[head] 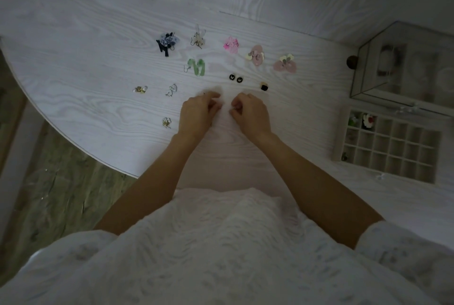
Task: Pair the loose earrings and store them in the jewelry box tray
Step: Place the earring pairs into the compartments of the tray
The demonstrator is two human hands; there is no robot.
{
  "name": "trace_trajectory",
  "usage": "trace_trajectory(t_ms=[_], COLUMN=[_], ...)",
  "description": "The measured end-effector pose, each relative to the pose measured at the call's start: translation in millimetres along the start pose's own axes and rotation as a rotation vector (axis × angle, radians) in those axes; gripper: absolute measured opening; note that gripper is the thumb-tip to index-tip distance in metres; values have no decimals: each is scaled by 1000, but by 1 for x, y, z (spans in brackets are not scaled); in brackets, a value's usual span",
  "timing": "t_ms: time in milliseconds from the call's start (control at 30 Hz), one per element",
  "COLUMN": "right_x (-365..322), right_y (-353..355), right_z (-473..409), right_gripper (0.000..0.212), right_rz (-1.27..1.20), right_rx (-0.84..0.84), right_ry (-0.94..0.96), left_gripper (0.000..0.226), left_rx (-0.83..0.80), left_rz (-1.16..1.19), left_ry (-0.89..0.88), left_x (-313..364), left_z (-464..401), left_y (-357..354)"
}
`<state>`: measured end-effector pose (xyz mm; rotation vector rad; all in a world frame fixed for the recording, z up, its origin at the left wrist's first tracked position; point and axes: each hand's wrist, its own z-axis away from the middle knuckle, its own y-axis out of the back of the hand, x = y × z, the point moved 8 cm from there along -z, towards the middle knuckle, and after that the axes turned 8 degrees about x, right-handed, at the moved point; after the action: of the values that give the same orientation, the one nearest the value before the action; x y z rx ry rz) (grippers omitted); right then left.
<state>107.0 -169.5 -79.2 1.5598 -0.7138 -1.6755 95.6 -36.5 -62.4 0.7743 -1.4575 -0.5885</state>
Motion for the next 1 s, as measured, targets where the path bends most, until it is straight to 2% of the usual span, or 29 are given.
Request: trace_trajectory(t_ms=[100, 233, 300, 367, 533, 667, 767, 833, 933, 1000], right_x=[5, 6, 13, 24, 83, 140, 177, 197, 219, 227], right_y=[5, 35, 49, 63, 102, 138, 165, 181, 191, 190], right_z=[1, 15, 30, 47, 96, 137, 157, 161, 157, 152], right_gripper=[13, 10, 8, 8, 10, 12, 17, 19, 18, 19], right_rz=[-92, -464, -656, -722, -556, -377, -237, -110, -4, 50], right_rx=[-2, 83, 85, 114, 286, 400, 473, 492, 473, 433], right_ry=[-51, -152, -225, -267, -307, -386, -418, -419, -439, -439], left_gripper=[10, 8, 9, 9, 15, 12, 9, 10, 12, 12], left_rx=[-16, -91, -127, -161, -336, -471, -488, -498, -477, -422], left_rz=[173, 529, 660, 715, 673, 527, 401, 362, 274, 160], left_ry=[105, 285, 304, 300, 210, 33, -106, -137, -191, -303], left_x=[-2, 7, 24, 42, 100, 161, 206, 226, 244, 255], left_z=[1, 11, 20, 28, 52, 73, 80, 81, 80, 82], left_y=[2, -2, -7, -17, -71, -122, -151, -170, -190, -195])
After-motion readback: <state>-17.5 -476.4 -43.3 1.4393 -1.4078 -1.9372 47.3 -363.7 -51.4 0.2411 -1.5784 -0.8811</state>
